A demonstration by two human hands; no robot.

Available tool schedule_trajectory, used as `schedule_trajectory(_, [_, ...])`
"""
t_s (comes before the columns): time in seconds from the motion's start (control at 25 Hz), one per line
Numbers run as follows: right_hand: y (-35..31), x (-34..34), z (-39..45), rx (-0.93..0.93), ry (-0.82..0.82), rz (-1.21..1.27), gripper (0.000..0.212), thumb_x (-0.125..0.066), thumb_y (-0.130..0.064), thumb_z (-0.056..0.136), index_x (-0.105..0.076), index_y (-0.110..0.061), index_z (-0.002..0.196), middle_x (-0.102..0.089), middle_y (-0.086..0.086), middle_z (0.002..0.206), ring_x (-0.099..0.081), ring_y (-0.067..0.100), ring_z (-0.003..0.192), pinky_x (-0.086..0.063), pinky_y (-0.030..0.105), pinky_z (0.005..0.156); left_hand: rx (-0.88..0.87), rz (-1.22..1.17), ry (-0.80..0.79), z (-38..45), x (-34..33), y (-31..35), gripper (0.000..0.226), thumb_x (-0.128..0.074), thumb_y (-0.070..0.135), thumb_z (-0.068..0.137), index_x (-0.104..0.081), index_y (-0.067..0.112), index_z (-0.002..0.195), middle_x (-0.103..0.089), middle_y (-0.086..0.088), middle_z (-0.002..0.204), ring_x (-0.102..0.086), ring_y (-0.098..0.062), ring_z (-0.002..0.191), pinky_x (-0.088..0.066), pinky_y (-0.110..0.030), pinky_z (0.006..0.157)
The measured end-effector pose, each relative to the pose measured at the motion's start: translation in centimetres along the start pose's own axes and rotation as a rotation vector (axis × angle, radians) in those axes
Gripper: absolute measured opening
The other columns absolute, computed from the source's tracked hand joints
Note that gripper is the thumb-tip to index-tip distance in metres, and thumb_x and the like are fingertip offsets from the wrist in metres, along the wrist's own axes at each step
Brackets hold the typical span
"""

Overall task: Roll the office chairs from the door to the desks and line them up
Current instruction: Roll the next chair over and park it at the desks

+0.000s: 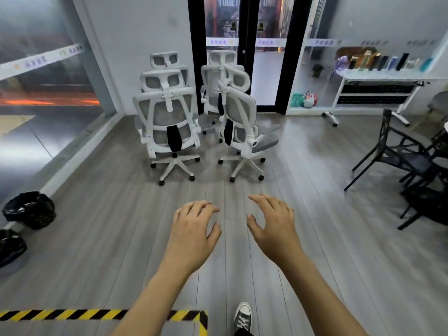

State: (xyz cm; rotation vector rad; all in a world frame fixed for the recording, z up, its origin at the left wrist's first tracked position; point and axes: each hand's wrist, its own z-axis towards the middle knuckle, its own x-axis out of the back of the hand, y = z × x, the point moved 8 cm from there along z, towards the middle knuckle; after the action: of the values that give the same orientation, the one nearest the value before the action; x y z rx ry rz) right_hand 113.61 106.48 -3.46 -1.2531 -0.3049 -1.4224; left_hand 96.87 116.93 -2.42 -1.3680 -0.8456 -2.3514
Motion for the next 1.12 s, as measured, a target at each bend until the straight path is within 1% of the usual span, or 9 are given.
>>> schedule_trajectory(0.12, [4.3, -3.5, 10.4, -0.007, 0.010, 0.008, 0.046, -0.059, -0.036, 0.093, -0.050, -0.033, 0.138, -0.055, -0.013, 0.134, -0.046, 0.011, 0.126, -0.034, 0.039, 0.110, -0.012, 0.018, -0.012, 10.9, -4.0, -2.9, 0.037, -0.038, 0.047, 0.091, -0.058, 0.034, 0.119, -0.055, 0.014, 0.127, -0.044, -0.010, 0.123, -0.031, -0.034, 0.107])
schedule_trajectory(0.24, [8.3, -6.6, 21.5, -0.028, -0.008, 0.025, 0.047, -0.058, -0.037, 0.093, -0.049, -0.035, 0.139, -0.053, -0.014, 0.135, -0.045, 0.011, 0.126, -0.032, 0.036, 0.110, -0.013, 0.030, -0.043, 21.5, -7.5, -5.4, 0.036, -0.037, 0.047, 0.090, -0.057, 0.035, 0.118, -0.054, 0.016, 0.127, -0.043, -0.008, 0.123, -0.029, -0.031, 0.106])
schedule_trajectory(0.32, [9.8, -8.1, 28.6, -0.021, -0.007, 0.044, 0.045, -0.059, -0.035, 0.093, -0.051, -0.034, 0.137, -0.054, -0.014, 0.134, -0.046, 0.011, 0.126, -0.032, 0.038, 0.111, -0.012, 0.030, -0.048, 27.5, -9.0, -7.4, 0.035, -0.038, 0.046, 0.090, -0.057, 0.036, 0.119, -0.053, 0.017, 0.127, -0.042, -0.007, 0.124, -0.030, -0.030, 0.107])
schedule_trajectory(0.52, [12.8, -12.8, 44.2, 0.019, -0.022, 0.050, 0.043, -0.061, -0.034, 0.092, -0.053, -0.035, 0.134, -0.055, -0.014, 0.130, -0.047, 0.013, 0.122, -0.032, 0.037, 0.108, 0.043, 0.000, -0.005, 41.2, -12.8, -14.1, 0.034, -0.039, 0.047, 0.091, -0.057, 0.037, 0.118, -0.054, 0.018, 0.125, -0.043, -0.008, 0.124, -0.031, -0.029, 0.107])
schedule_trajectory(0.64, [15.9, -16.9, 54.2, 0.003, -0.021, 0.040, 0.041, -0.060, -0.034, 0.092, -0.053, -0.035, 0.132, -0.055, -0.014, 0.130, -0.049, 0.015, 0.122, -0.034, 0.039, 0.108, 0.034, -0.014, -0.018, 50.2, -16.3, -18.7, 0.033, -0.040, 0.045, 0.091, -0.058, 0.036, 0.117, -0.054, 0.018, 0.125, -0.045, -0.008, 0.124, -0.035, -0.033, 0.107])
schedule_trajectory(0.76, [18.1, -21.1, 64.4, -0.025, -0.027, 0.042, 0.040, -0.061, -0.033, 0.092, -0.054, -0.037, 0.132, -0.055, -0.015, 0.129, -0.048, 0.015, 0.123, -0.033, 0.040, 0.109, 0.039, -0.038, -0.052, 60.1, -19.3, -24.1, 0.033, -0.039, 0.047, 0.091, -0.056, 0.038, 0.118, -0.052, 0.020, 0.125, -0.044, -0.006, 0.124, -0.036, -0.035, 0.107])
schedule_trajectory(0.88, [19.6, -24.1, 73.2, -0.047, -0.018, 0.018, 0.038, -0.062, -0.031, 0.092, -0.056, -0.035, 0.130, -0.057, -0.014, 0.126, -0.050, 0.017, 0.119, -0.032, 0.037, 0.106, 0.018, -0.031, -0.067, 69.8, -21.4, -28.1, 0.034, -0.037, 0.048, 0.090, -0.057, 0.038, 0.116, -0.054, 0.021, 0.124, -0.047, -0.007, 0.119, -0.034, -0.029, 0.101])
schedule_trajectory(0.96, [21.2, -25.7, 78.2, -0.077, -0.014, 0.016, 0.038, -0.062, -0.032, 0.093, -0.055, -0.035, 0.130, -0.056, -0.014, 0.125, -0.049, 0.016, 0.117, -0.030, 0.034, 0.105, -0.002, -0.049, -0.086, 76.1, -22.9, -29.7, 0.035, -0.036, 0.048, 0.090, -0.057, 0.037, 0.115, -0.055, 0.020, 0.123, -0.048, -0.008, 0.117, -0.034, -0.029, 0.096])
schedule_trajectory(1.12, [25.2, -29.1, 86.4, -0.140, 0.005, 0.028, 0.042, -0.062, -0.030, 0.091, -0.055, -0.034, 0.132, -0.056, -0.012, 0.126, -0.050, 0.017, 0.119, -0.028, 0.032, 0.106, -0.075, -0.046, -0.175, 86.5, -27.5, -32.5, 0.040, -0.034, 0.052, 0.090, -0.056, 0.036, 0.119, -0.054, 0.017, 0.125, -0.046, -0.011, 0.120, -0.036, -0.032, 0.100])
